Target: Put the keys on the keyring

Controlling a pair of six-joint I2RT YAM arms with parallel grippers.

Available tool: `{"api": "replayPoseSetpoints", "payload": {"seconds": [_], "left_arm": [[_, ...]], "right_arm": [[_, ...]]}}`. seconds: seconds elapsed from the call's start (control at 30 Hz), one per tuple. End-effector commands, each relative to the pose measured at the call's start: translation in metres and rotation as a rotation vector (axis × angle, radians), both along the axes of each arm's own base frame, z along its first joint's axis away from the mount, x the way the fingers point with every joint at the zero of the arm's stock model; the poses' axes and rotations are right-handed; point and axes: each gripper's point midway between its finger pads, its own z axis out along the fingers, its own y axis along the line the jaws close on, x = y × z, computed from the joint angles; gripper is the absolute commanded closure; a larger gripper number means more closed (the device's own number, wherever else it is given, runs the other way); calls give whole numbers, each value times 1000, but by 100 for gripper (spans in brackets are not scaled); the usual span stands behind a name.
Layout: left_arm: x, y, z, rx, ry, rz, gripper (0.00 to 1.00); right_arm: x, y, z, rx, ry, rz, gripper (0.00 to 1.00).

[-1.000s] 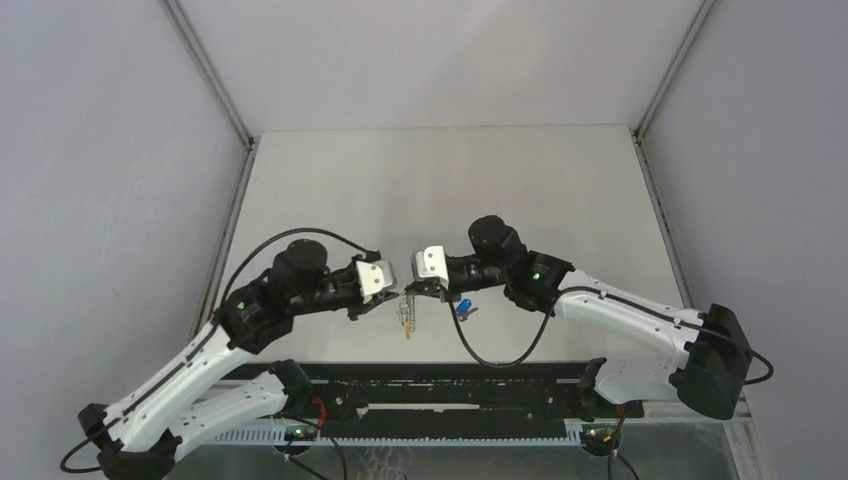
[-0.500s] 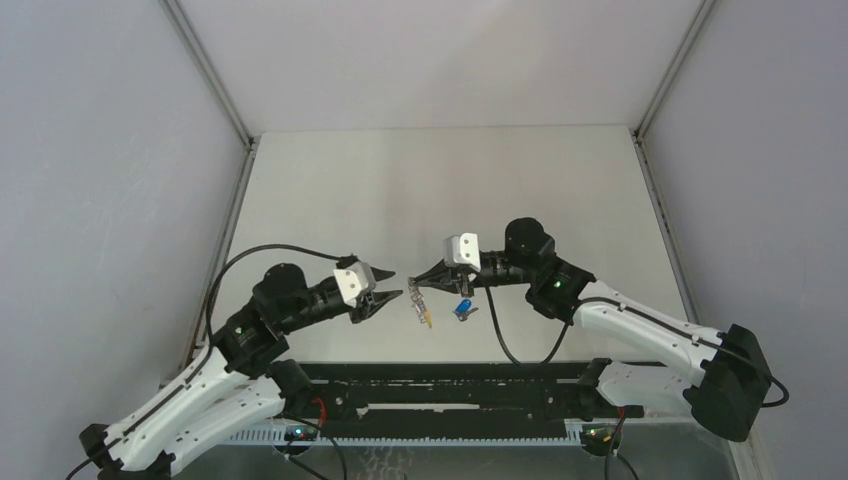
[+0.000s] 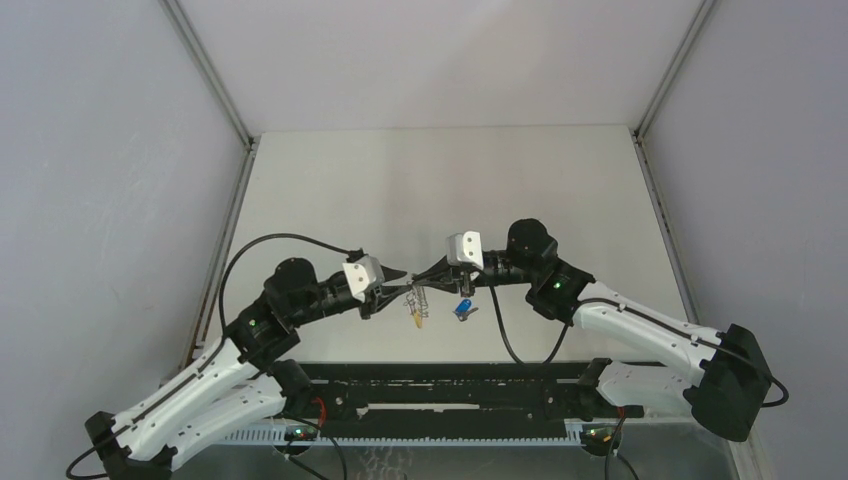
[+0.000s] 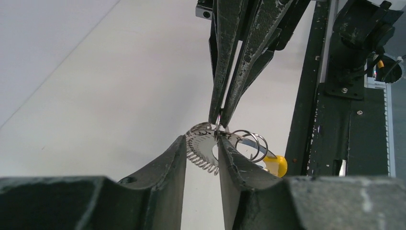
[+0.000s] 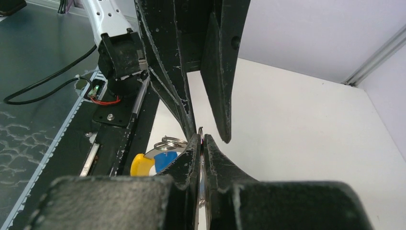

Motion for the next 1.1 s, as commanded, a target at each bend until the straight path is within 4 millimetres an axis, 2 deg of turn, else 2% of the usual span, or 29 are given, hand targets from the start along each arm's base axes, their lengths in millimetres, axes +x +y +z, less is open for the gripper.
{"api": "replayPoseSetpoints", "payload": {"seconds": [0.0,0.13,0.73,0.83,1.07], "left_arm": [[-3,-3,23,-51,-31,-23,68],[-3,-5,24,-42,-28,-35,74],[-7,-7,32,-20,-27,-64,78],[-8,-7,33,-22,-31,-70,86],[-14,-7,41,-28,-51,-98,90]], "right_arm": [[-5,1,23,69,-48,12,100],[-6,2,21,66,-50,16,100],[-13,7,7,15,-57,44,100],[-13,7,5,12,-54,45,100],[-13,8,-1,-4,-30,46,100]]}}
